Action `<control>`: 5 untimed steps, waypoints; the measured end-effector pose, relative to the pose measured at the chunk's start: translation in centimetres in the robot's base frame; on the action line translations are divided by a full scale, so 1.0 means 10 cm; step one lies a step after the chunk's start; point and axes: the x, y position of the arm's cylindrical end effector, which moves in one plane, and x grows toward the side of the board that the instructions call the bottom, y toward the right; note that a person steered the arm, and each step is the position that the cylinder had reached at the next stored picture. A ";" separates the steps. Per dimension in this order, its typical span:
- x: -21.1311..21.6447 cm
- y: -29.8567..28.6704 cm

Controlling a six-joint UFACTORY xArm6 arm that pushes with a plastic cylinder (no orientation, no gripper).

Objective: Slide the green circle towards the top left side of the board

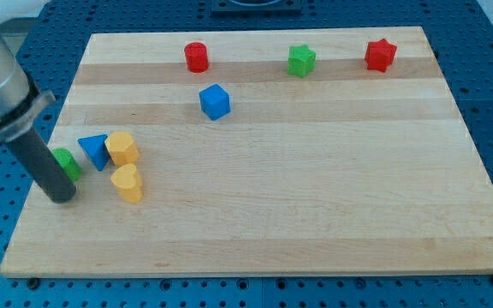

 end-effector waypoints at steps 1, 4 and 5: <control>-0.45 0.00; -0.40 -0.49; -0.71 -0.30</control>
